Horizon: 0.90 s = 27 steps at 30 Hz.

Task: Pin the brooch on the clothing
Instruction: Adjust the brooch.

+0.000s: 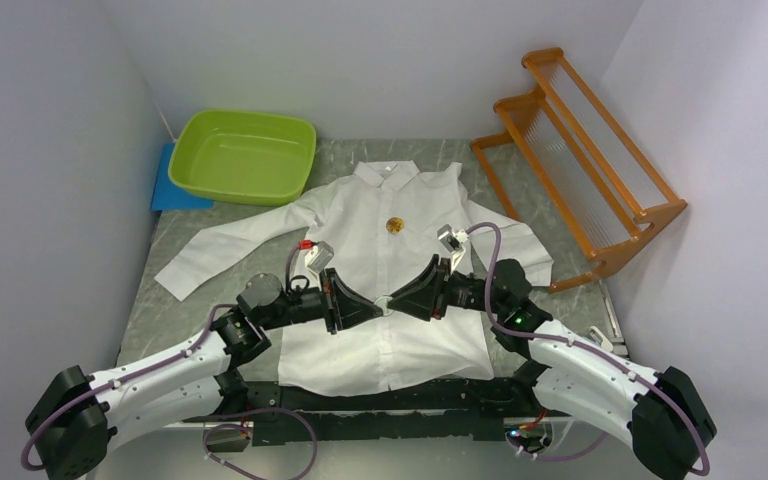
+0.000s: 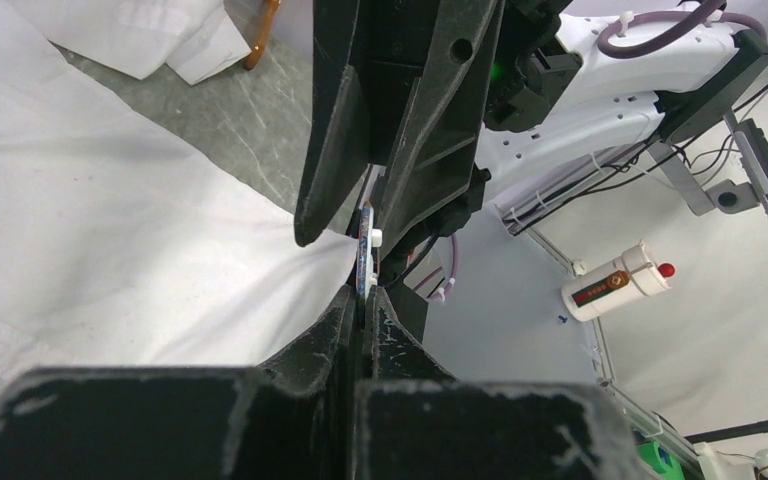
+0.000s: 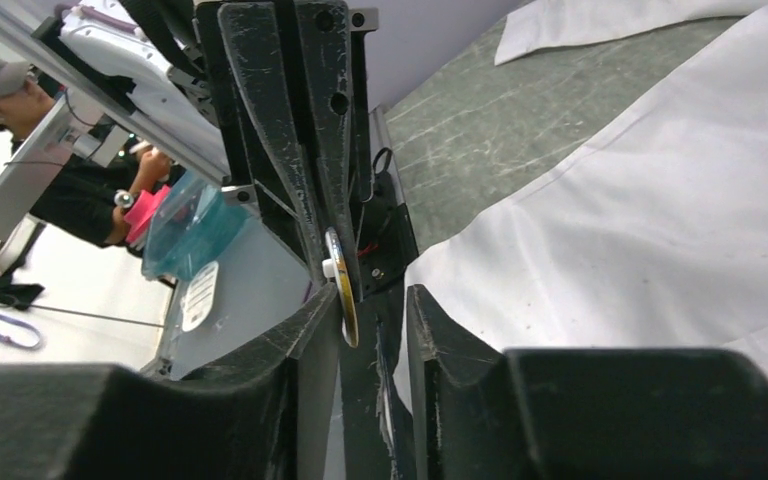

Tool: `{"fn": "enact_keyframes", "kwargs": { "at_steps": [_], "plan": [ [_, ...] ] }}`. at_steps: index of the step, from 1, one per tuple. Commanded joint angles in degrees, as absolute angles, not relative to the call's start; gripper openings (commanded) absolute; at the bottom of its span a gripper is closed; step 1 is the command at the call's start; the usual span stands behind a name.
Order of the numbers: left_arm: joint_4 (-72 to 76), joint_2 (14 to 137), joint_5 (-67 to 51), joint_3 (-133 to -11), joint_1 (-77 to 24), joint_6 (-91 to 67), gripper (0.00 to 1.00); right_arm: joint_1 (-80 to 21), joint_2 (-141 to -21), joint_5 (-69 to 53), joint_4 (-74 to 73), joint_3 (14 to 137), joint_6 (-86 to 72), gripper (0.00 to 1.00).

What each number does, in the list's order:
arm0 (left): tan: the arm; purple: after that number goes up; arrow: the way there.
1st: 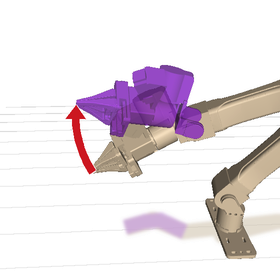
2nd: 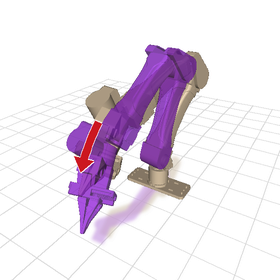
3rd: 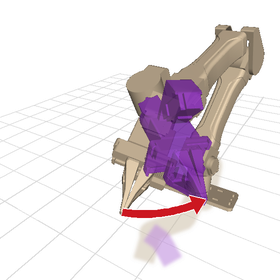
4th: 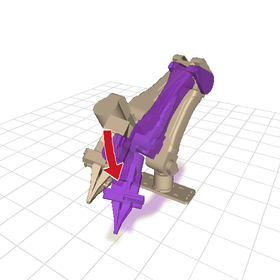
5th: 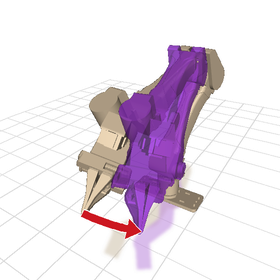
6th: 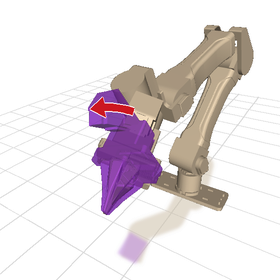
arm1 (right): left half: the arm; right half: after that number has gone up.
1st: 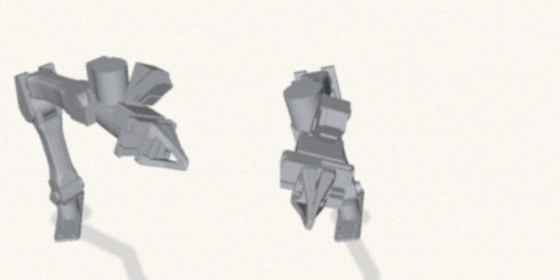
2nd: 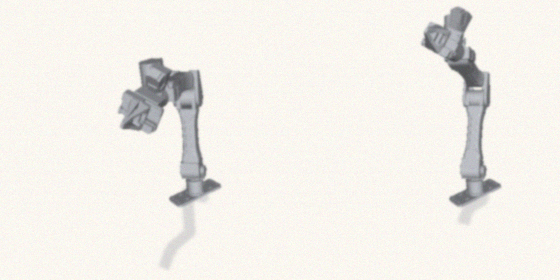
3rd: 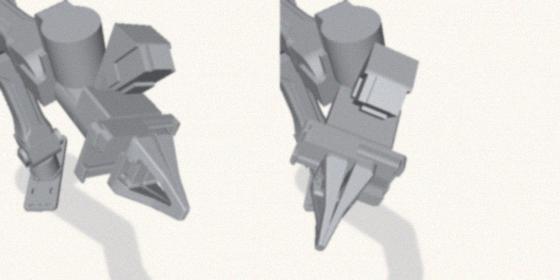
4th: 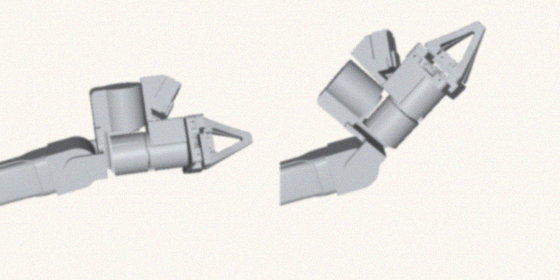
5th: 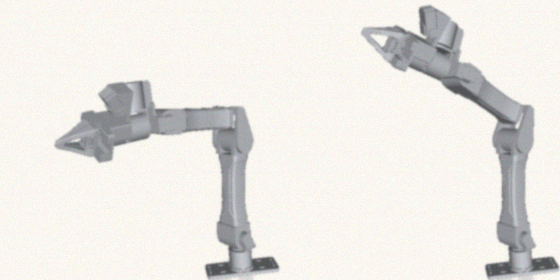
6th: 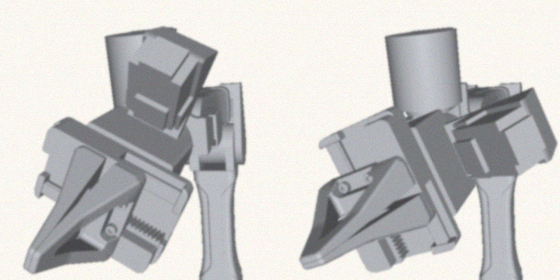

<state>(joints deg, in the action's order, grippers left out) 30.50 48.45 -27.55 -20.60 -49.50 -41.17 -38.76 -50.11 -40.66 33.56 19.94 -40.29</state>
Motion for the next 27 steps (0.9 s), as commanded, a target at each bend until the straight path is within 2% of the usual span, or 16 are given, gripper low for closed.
{"fn": "enact_keyframes", "kwargs": {
  "at_steps": [1, 11, 17, 21, 27],
  "plan": [
    [32.4, 47.3, -28.9, -22.6, -49.7, -40.7, 0.03, -39.0, -50.3, -42.5, 38.2, 20.6, -40.6, 0.32],
    [32.9, 48.3, -29.4, -23.2, -49.7, -41.0, 0.03, -40.3, -51.1, -38.0, 24.1, 24.8, -34.1, 0.25],
    [33.0, 48.9, -29.4, -23.2, -49.7, -41.3, 0.03, -42.4, -52.2, -34.0, 15.2, 28.0, -29.2, 0.24],
    [32.1, 49.4, -29.0, -23.5, -49.7, -41.0, 0.03, -44.7, -52.6, -31.1, 11.7, 29.7, -26.1, 0.30],
    [31.2, 49.6, -27.7, -23.1, -49.7, -41.0, 0.03, -47.8, -52.1, -28.2, 9.4, 30.3, -22.2, 0.50]
  ]
}}
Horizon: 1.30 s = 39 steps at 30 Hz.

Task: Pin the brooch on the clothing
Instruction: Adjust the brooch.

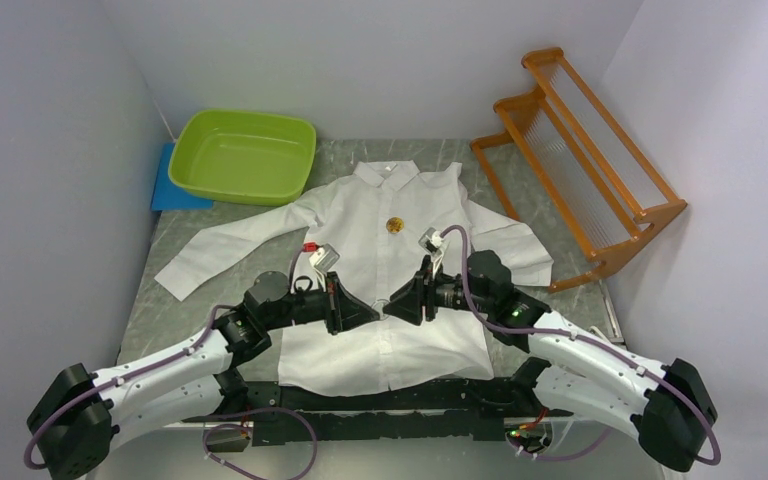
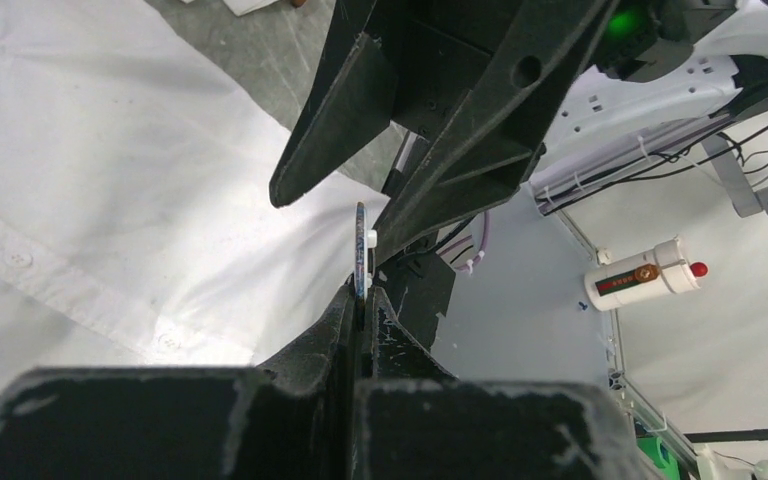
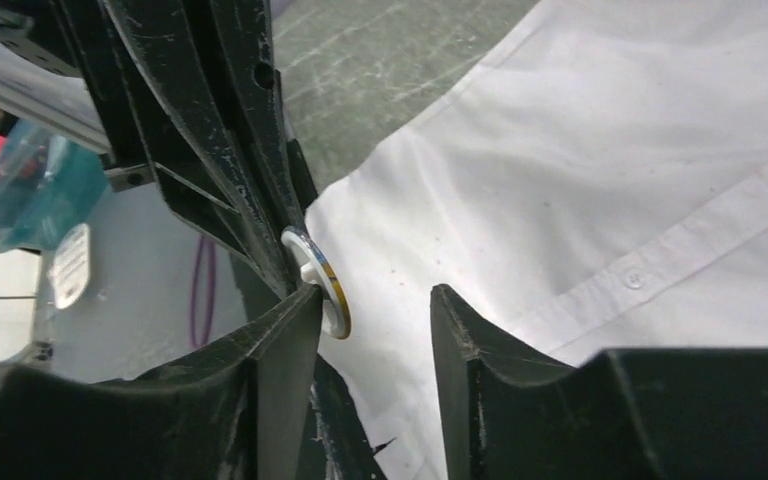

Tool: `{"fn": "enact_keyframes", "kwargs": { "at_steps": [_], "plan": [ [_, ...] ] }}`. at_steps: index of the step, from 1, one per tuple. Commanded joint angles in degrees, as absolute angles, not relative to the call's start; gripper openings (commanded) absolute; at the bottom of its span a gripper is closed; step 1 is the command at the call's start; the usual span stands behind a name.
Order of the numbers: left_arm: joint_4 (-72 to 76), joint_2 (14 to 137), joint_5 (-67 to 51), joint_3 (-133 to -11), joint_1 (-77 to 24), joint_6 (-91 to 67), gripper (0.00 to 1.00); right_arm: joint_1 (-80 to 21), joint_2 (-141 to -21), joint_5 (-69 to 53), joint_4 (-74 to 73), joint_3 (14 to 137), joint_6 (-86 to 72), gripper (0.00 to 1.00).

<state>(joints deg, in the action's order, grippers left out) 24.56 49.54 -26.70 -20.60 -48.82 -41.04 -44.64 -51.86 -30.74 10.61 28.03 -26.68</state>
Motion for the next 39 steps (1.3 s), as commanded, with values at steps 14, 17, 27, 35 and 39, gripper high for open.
{"fn": "enact_keyframes", "kwargs": {
  "at_steps": [14, 17, 27, 35, 39],
  "plan": [
    [27.9, 46.9, -26.9, -22.9, -49.7, -39.9, 0.03, -48.7, -41.9, -16.4, 7.3, 26.3, -22.2, 0.56],
    [28.5, 46.5, -27.7, -23.0, -49.7, -39.8, 0.02, -48.6, -39.8, -18.5, 11.1, 24.7, -22.9, 0.52],
    [31.1, 47.2, -30.4, -23.5, -49.7, -39.8, 0.03, -48.6, -46.4, -33.5, 26.6, 24.3, -27.7, 0.45],
    [30.0, 46.2, -29.5, -23.3, -49.7, -39.6, 0.03, -48.7, -46.8, -33.6, 27.8, 23.8, -28.1, 0.01],
    [29.7, 45.6, -29.2, -23.0, -49.7, -39.6, 0.03, -48.7, -45.7, -32.5, 27.6, 22.7, -28.6, 0.22]
  ]
}}
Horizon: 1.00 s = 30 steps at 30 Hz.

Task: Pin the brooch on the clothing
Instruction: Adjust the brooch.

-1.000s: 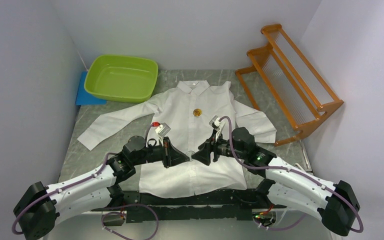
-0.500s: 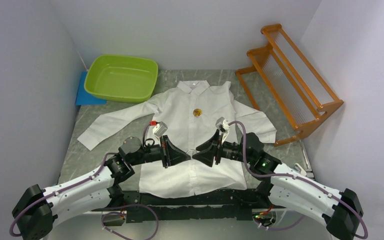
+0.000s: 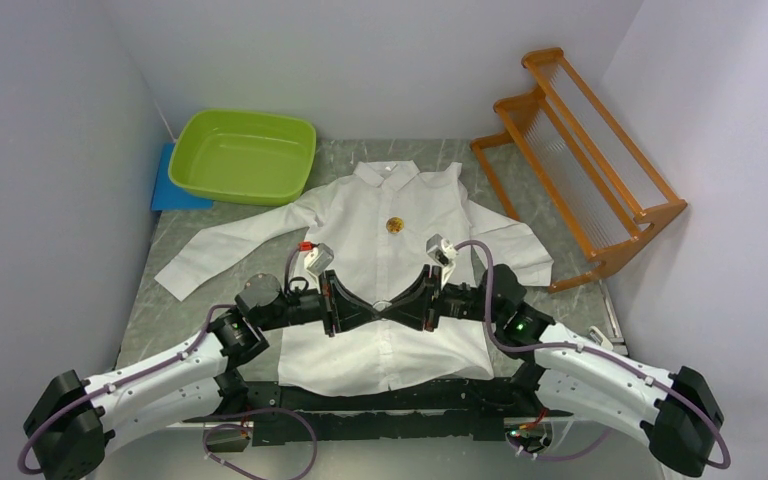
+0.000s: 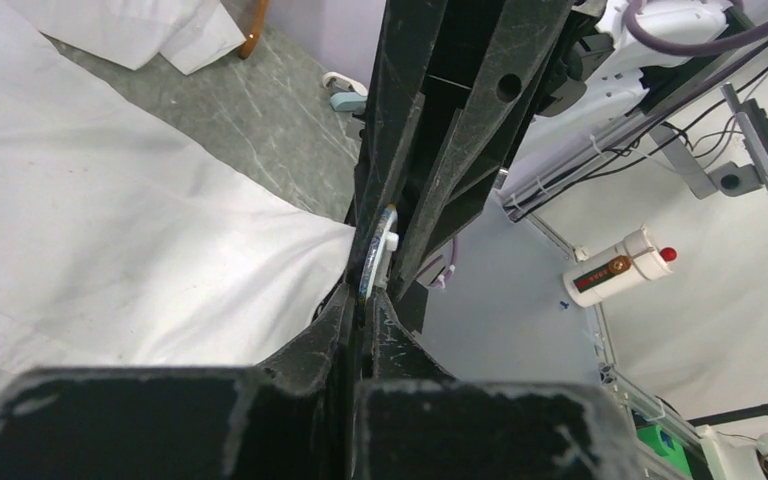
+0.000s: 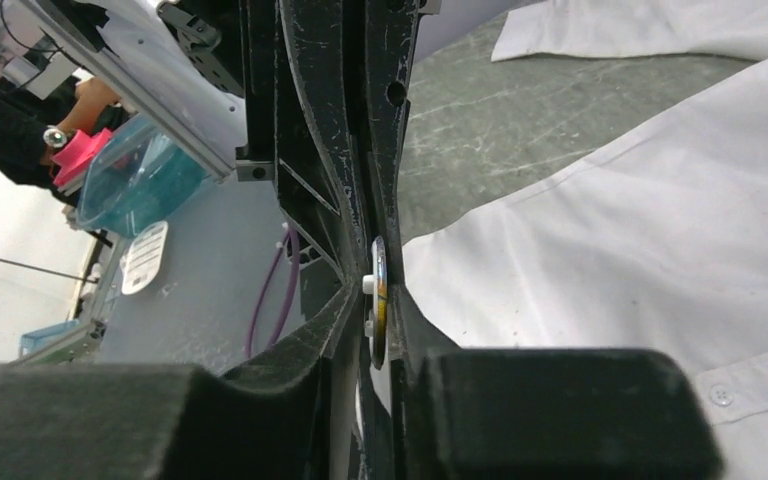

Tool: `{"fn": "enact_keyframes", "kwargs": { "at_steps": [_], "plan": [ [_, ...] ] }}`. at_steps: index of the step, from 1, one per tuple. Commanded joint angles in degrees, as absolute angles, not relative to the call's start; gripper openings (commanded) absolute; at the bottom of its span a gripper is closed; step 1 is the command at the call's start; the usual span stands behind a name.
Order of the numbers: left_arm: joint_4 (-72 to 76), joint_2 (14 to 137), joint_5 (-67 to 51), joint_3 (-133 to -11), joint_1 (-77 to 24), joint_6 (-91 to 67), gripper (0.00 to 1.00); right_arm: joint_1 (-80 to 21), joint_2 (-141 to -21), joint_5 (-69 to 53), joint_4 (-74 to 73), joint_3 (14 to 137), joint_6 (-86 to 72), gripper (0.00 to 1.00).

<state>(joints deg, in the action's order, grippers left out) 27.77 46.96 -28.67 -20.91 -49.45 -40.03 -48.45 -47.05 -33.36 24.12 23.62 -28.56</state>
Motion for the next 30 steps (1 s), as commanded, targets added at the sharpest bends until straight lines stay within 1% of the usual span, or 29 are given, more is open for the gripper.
{"fn": "enact_keyframes", "kwargs": {
  "at_steps": [1, 2, 3, 4, 6, 7, 8, 12, 14, 17, 20, 21, 30],
  "plan": [
    [29.7, 45.5, -29.1, -23.0, -49.7, -39.6, 0.03, -48.7, -45.2, -32.5, 27.7, 22.4, -28.6, 0.32],
    [29.8, 45.5, -29.1, -22.8, -49.7, -39.6, 0.03, -48.6, -44.8, -32.4, 28.1, 22.0, -28.8, 0.41],
    [29.8, 45.4, -29.0, -22.8, -49.7, -39.7, 0.03, -48.7, -44.2, -32.1, 28.5, 21.6, -29.0, 0.46],
    [29.7, 45.4, -29.0, -22.8, -49.7, -39.6, 0.03, -48.6, -43.7, -32.1, 29.1, 21.2, -29.2, 0.49],
    [29.7, 45.4, -29.0, -22.8, -49.7, -39.7, 0.03, -48.7, -43.0, -32.3, 29.8, 20.6, -29.4, 0.50],
    [29.8, 45.4, -29.1, -22.7, -49.7, -39.7, 0.03, -48.7, -42.8, -32.5, 30.0, 20.6, -29.3, 0.49],
    [29.8, 45.3, -29.1, -22.8, -49.7, -39.8, 0.03, -48.6, -42.7, -32.7, 30.0, 20.6, -29.2, 0.45],
    [30.0, 45.4, -29.2, -22.7, -49.7, -39.9, 0.03, -48.6, -43.3, -32.8, 30.2, 20.6, -29.3, 0.27],
    [29.9, 45.4, -29.2, -22.6, -49.7, -40.1, 0.03, -48.7, -44.2, -32.0, 28.6, 21.5, -29.2, 0.22],
    [30.0, 45.3, -29.2, -22.6, -49.7, -40.1, 0.03, -48.6, -45.6, -32.4, 27.2, 22.9, -28.5, 0.18],
    [29.9, 45.4, -29.3, -22.7, -49.7, -40.0, 0.03, -48.7, -47.0, -31.8, 24.6, 24.4, -27.8, 0.02],
    [29.8, 45.4, -29.4, -22.7, -49.7, -40.0, 0.03, -48.6, -47.5, -31.5, 23.2, 25.1, -27.4, 0.00],
    [23.3, 46.8, -31.3, -27.0, -49.7, -36.3, 0.03, -48.7, -55.0, -28.9, 9.9, 31.5, -23.0, 0.00]
  ]
}}
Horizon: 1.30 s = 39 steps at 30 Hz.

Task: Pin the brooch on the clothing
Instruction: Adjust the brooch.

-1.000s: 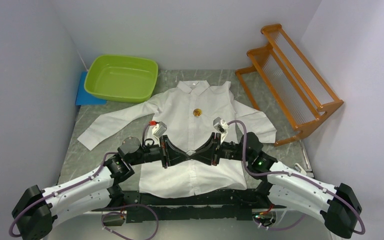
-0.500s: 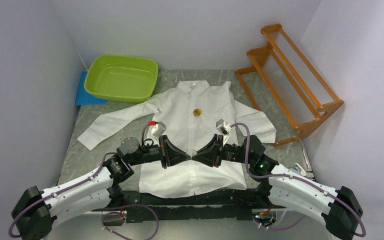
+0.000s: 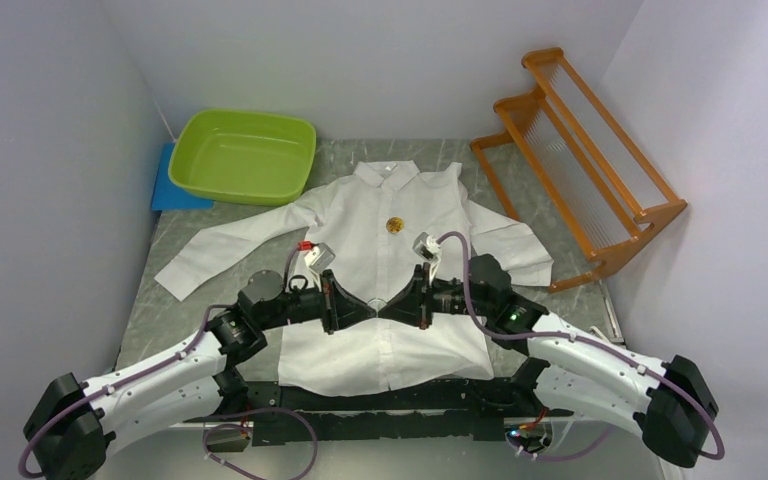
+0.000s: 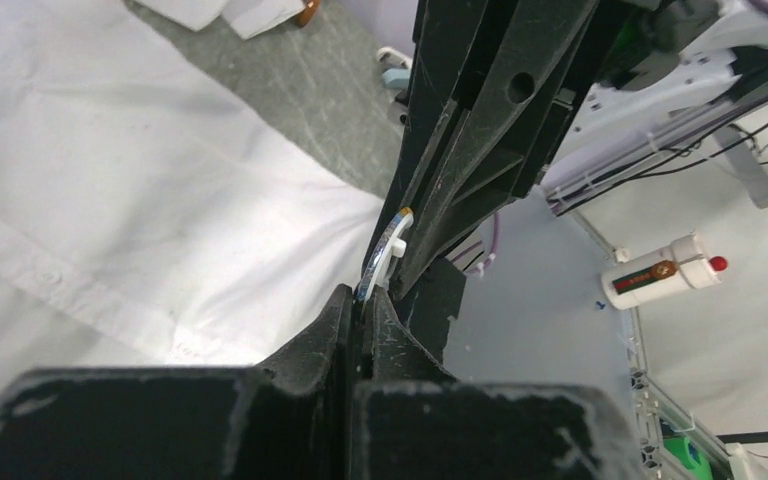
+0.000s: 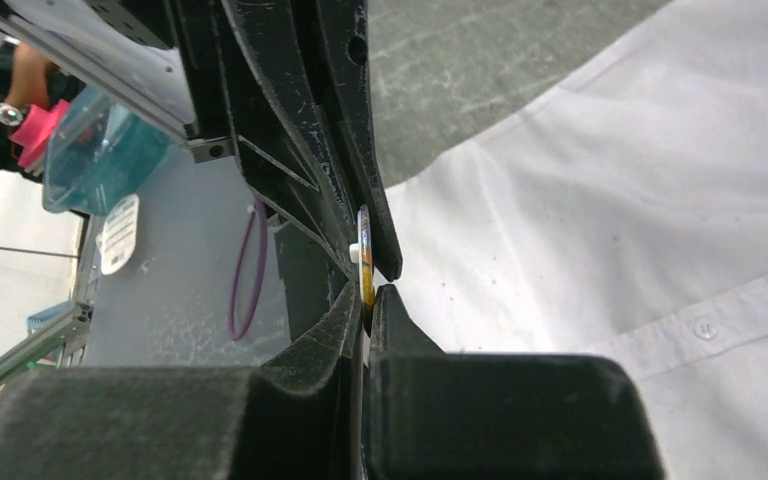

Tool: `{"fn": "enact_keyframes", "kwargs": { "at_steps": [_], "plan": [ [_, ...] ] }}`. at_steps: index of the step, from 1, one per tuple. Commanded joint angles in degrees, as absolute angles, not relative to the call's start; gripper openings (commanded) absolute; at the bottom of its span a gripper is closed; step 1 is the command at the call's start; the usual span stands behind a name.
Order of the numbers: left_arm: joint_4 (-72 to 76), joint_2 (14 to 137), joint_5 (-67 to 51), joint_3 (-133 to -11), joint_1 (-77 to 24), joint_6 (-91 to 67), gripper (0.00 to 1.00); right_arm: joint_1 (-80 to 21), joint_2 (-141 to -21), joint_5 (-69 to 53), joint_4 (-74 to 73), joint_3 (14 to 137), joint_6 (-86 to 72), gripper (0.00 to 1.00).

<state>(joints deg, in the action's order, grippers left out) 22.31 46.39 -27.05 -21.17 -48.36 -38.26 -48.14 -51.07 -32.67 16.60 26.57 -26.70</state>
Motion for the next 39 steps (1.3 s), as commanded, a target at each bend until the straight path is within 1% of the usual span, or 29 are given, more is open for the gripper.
{"fn": "enact_keyframes", "kwargs": {
  "at_steps": [1, 4, 7, 11, 15, 16, 18, 19, 20, 21, 23, 27, 31, 32, 36, 39],
  "plan": [
    [22.4, 46.8, -31.5, -27.5, -49.7, -35.9, 0.03, -48.7, -55.7, -27.9, 8.2, 32.3, -22.6, 0.00],
    [20.4, 46.5, -31.9, -29.1, -49.7, -34.7, 0.03, -48.6, -58.8, -25.2, 3.7, 34.6, -22.6, 0.00],
    [18.4, 45.8, -32.2, -30.4, -49.7, -33.8, 0.03, -48.6, -62.1, -25.5, 1.3, 36.7, -22.9, 0.00],
    [17.1, 45.1, -32.3, -31.1, -49.7, -33.4, 0.03, -48.6, -64.9, -25.5, 0.2, 38.1, -22.8, 0.00],
    [16.4, 43.9, -32.1, -30.6, -49.7, -33.2, 0.03, -48.6, -64.1, -26.7, 2.3, 37.0, -21.8, 0.00],
    [16.2, 43.7, -31.8, -30.4, -49.7, -33.1, 0.03, -48.6, -63.2, -27.4, 3.6, 36.2, -21.7, 0.11],
    [15.5, 43.2, -31.1, -30.0, -49.7, -32.6, 0.03, -48.7, -59.2, -29.4, 8.1, 33.2, -21.7, 0.45],
    [14.7, 42.8, -30.7, -29.9, -49.7, -32.1, 0.03, -48.6, -57.2, -29.4, 10.2, 31.7, -22.0, 0.60],
    [13.6, 42.5, -30.0, -30.0, -49.7, -31.4, 0.03, -48.7, -54.7, -29.2, 12.2, 30.1, -22.2, 0.71],
    [12.2, 42.1, -29.2, -30.3, -49.7, -30.5, 0.03, -48.6, -52.3, -28.8, 14.1, 28.6, -22.6, 0.80],
    [8.0, 41.5, -27.1, -31.3, -49.7, -28.0, 0.03, -48.6, -47.5, -26.9, 15.7, 26.4, -22.9, 0.91],
    [-0.3, 40.4, -21.1, -35.7, -49.7, -19.9, 0.03, -48.6, -38.6, -21.7, 16.7, 23.6, -24.5, 0.99],
    [-9.2, 42.0, -12.8, -42.0, -49.7, -5.9, 0.03, -48.6, -33.4, -17.9, 15.5, 24.4, -27.2, 1.00],
    [-10.5, 43.0, -11.3, -43.5, -49.7, -2.0, 0.03, -48.5, -32.7, -16.8, 15.4, 24.8, -28.4, 1.00],
    [-15.4, 47.2, -15.7, -48.3, -49.7, 20.5, 0.03, -48.6, -32.8, -11.1, 12.2, 27.8, -34.0, 1.00],
    [-12.9, 48.8, -12.9, -48.5, -49.7, 33.1, 0.03, -48.6, -35.9, -9.7, 8.5, 32.2, -36.8, 1.00]
  ]
}}
